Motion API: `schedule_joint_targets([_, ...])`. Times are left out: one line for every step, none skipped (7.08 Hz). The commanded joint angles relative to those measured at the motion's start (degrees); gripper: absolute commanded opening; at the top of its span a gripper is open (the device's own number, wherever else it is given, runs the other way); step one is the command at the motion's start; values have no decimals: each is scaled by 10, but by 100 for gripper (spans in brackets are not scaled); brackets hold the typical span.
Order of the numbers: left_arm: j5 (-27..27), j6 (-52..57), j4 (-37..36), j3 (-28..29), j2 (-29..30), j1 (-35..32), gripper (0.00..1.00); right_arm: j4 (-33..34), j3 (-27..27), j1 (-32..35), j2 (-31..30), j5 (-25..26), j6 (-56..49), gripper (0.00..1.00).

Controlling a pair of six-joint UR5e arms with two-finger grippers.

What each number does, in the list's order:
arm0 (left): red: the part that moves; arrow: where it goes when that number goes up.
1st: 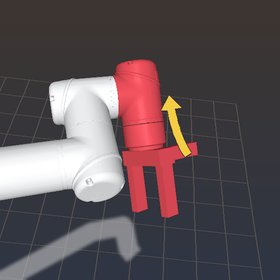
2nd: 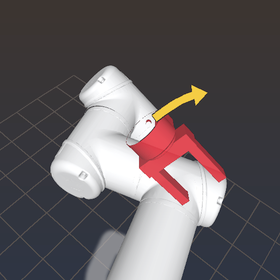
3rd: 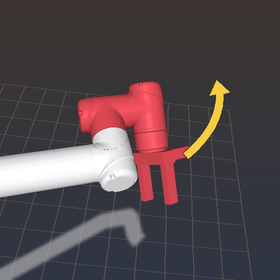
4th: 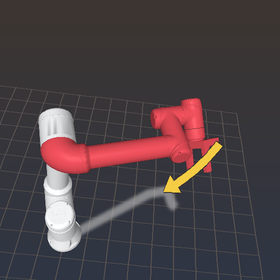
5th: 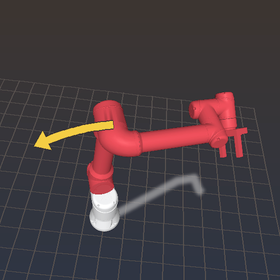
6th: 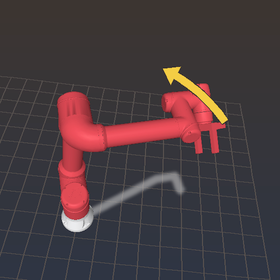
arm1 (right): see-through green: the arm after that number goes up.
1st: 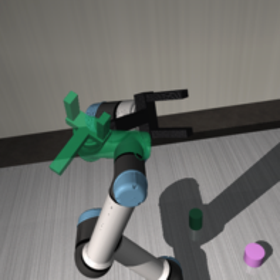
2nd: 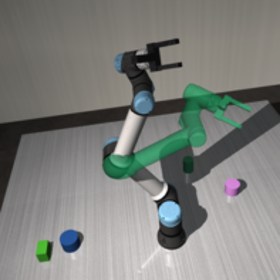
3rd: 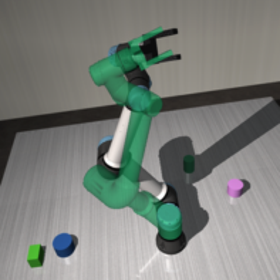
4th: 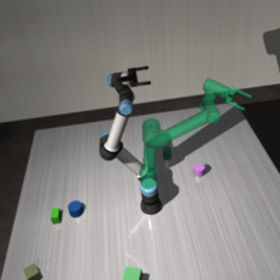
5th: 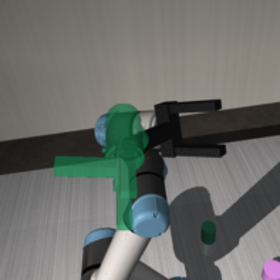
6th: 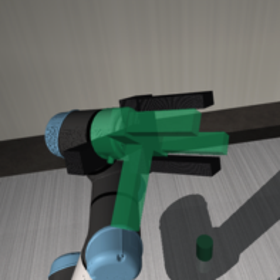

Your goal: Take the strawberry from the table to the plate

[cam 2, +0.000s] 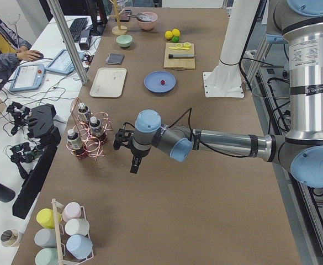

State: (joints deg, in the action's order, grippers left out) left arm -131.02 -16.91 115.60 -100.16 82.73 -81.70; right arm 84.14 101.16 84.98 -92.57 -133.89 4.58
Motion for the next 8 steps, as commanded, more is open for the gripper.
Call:
schedule_joint_targets([0,30,2,4,-10,-16,97,0,-1,1,-4,3,-2,100])
schedule_joint_targets([2,30,4,7,-10,-17,97,0,0,1,-3,3,-2,100])
schedule_joint_targets([5,31,5,6,-11,-17,97,0,0,1,-4,3,-2,100])
schedule_joint_targets([6,31,5,8,-11,-17,97,0,-2,0,-3,3,0,100])
schedule_joint_targets([7,31,5,13,-10,-17,97,0,1,0,-4,3,1,100])
schedule_joint_targets([7,30,5,14,-9,-17,97,0,0,0,-3,3,0,100])
schedule_joint_targets([7,29,5,12,-9,-17,97,0,-1,0,-2,3,2,100])
schedule_joint_targets([7,29,6,11,-9,-17,97,0,0,0,-3,3,0,100])
